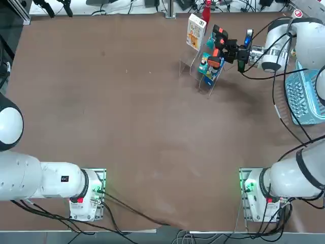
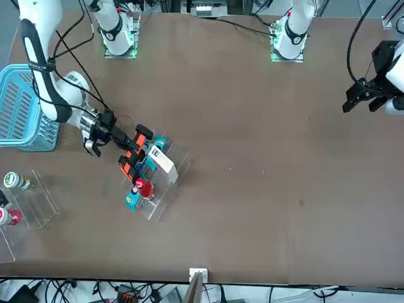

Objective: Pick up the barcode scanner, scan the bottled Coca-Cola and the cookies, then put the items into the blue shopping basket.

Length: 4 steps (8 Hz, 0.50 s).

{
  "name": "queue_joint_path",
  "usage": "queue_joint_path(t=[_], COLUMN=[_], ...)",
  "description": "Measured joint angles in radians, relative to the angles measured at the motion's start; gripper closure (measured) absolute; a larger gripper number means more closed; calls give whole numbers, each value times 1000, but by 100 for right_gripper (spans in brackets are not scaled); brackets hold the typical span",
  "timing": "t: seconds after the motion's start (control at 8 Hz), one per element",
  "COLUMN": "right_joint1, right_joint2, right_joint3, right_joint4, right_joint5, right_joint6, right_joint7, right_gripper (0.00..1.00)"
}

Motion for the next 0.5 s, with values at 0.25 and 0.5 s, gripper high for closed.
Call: queue_joint_path(t=[0.25, 0.5], right_joint1=[1, 1], right_joint2=[0, -2], right_joint3=[0, 0], right_joint4=[-4, -42], right_joint5=[0, 0], right_joint6=[-25, -67], right_joint7=[-20, -75], right_gripper=[56, 56])
